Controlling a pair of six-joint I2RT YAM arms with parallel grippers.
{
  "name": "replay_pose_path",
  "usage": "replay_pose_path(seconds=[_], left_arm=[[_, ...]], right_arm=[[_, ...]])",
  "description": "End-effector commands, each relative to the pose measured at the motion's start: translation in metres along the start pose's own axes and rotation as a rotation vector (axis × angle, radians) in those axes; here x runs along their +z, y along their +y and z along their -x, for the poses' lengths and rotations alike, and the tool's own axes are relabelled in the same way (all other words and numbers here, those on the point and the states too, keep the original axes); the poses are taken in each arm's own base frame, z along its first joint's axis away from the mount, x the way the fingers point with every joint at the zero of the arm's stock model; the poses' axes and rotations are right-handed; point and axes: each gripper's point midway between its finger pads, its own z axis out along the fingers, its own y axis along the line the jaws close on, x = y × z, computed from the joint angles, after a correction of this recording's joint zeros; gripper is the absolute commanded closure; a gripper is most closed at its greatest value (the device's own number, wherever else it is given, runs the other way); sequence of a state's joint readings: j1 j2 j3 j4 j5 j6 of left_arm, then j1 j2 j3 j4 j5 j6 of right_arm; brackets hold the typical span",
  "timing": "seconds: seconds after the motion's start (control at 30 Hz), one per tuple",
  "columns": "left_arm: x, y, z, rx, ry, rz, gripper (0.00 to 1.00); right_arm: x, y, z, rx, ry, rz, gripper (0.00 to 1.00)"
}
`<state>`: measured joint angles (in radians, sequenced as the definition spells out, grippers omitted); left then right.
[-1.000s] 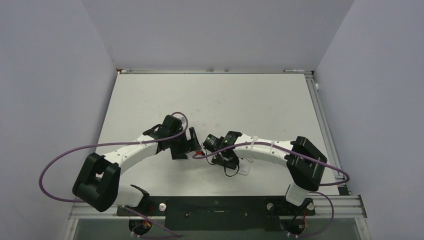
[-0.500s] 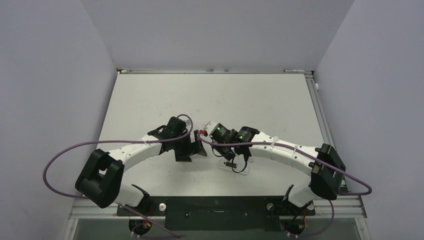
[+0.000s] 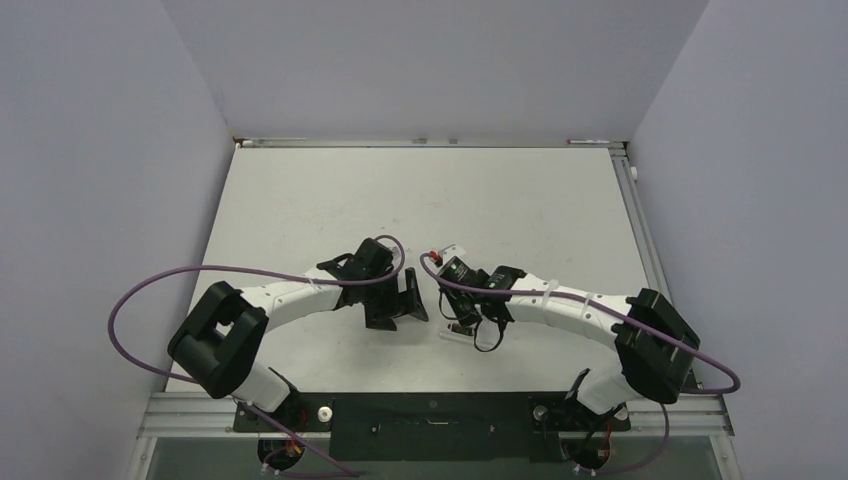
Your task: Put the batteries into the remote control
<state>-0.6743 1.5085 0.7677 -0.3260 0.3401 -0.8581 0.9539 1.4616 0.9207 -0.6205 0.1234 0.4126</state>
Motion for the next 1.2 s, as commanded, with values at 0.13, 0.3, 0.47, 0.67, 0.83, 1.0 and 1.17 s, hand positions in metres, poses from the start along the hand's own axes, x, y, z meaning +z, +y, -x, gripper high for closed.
replay_pose_path(seconds=[0.13, 0.3, 0.47, 0.67, 0.83, 1.0, 1.17], left_arm=[[-0.011, -0.007, 0.007, 0.003, -0.062, -0.02, 0.14], [-0.015, 0.0, 0.001, -0.01, -0.068, -0.013, 0.14], [-0.017, 0.002, -0.001, -0.013, -0.07, -0.012, 0.14], [-0.018, 0.002, -0.002, -0.011, -0.073, -0.016, 0.14], [-0.019, 0.005, -0.002, -0.013, -0.076, -0.011, 0.14], [-0.018, 0.009, -0.004, -0.018, -0.072, -0.007, 0.14], [-0.019, 0.009, -0.003, -0.017, -0.075, -0.008, 0.14]], right_arm=[[0.02, -0.001, 0.03, 0.106, -0.094, -0.009, 0.91], [0.023, 0.002, 0.02, 0.067, -0.067, 0.008, 0.91], [0.016, -0.003, 0.016, 0.038, -0.075, -0.003, 0.91], [0.003, -0.008, 0.017, -0.002, -0.099, -0.012, 0.77], [-0.003, -0.003, 0.013, -0.03, -0.098, 0.025, 0.74], [-0.001, -0.005, 0.005, -0.065, -0.066, 0.019, 0.74], [-0.002, -0.003, 0.004, -0.087, -0.06, 0.026, 0.67]])
